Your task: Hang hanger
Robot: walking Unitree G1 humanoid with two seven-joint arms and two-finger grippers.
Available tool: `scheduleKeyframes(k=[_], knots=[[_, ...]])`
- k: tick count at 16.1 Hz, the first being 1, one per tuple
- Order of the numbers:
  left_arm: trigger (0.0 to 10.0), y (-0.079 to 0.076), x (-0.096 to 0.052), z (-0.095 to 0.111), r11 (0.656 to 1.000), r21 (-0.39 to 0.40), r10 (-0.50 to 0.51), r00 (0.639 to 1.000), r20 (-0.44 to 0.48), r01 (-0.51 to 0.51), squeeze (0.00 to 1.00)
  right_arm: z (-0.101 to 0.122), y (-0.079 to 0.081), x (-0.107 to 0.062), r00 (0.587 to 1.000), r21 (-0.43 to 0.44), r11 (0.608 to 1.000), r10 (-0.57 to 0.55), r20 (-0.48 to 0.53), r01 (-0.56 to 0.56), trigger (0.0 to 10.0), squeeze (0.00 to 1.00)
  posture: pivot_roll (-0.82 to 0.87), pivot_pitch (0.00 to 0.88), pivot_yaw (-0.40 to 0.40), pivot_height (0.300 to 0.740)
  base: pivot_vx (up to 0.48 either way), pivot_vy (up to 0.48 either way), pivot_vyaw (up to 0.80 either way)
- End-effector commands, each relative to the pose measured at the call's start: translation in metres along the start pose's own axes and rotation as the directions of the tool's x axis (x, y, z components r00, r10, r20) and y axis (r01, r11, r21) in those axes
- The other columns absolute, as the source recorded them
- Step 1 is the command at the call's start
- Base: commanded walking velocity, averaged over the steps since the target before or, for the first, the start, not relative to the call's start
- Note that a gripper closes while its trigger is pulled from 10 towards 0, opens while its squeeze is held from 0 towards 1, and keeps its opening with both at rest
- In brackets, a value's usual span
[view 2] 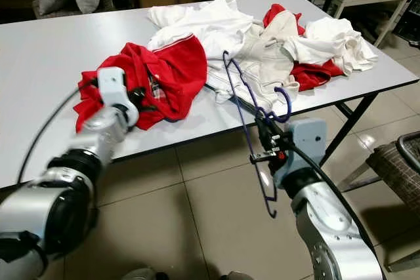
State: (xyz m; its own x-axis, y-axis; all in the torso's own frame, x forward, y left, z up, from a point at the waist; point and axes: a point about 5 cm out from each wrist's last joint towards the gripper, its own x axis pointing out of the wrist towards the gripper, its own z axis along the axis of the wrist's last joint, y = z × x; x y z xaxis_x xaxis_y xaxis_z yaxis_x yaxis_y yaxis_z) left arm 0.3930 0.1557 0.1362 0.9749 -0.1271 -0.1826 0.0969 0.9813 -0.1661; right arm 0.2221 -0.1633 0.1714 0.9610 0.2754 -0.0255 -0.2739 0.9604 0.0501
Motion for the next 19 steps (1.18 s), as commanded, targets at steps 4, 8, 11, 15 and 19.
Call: scheduleKeyframes(k=[4,8,11,15,19], knots=[[0.0,-0.006,0.002,0.053,0.979,0.085,-0.194,0.973,0.126,0.184,0.0,0.006,-0.004,0.001,0.999,0.025,0.999,0.033,0.036,-0.034,10.0,0.0,-0.1,0.018,0.009,0.74,0.0,0.0,0.0],[10.0,-0.009,0.003,0.044,0.982,0.019,-0.189,0.972,0.14,0.188,1.0,0.002,-0.005,-0.003,0.999,0.034,0.999,0.024,0.023,-0.025,10.0,0.0,-0.13,0.027,0.019,0.74,0.0,0.0,0.0],[10.0,-0.018,0.003,0.03,0.983,0.001,-0.182,0.969,0.165,0.185,1.0,-0.002,-0.008,-0.014,1.0,0.032,0.999,-0.019,0.008,0.018,10.0,0.0,-0.17,0.05,0.027,0.74,0.0,0.0,0.0],[10.0,-0.011,0.002,0.014,0.99,0.104,-0.103,0.987,0.121,0.091,1.0,-0.004,-0.009,-0.029,0.999,0.009,0.999,-0.047,-0.016,0.047,10.0,0.0,-0.21,0.074,0.027,0.74,0.0,0.0,0.0],[10.0,-0.01,0.0,0.0,0.977,0.204,-0.074,0.994,0.077,0.056,1.0,-0.006,-0.004,-0.034,0.999,0.003,0.999,-0.041,-0.032,0.041,10.0,0.0,-0.21,0.102,0.018,0.74,0.0,0.0,0.0]])
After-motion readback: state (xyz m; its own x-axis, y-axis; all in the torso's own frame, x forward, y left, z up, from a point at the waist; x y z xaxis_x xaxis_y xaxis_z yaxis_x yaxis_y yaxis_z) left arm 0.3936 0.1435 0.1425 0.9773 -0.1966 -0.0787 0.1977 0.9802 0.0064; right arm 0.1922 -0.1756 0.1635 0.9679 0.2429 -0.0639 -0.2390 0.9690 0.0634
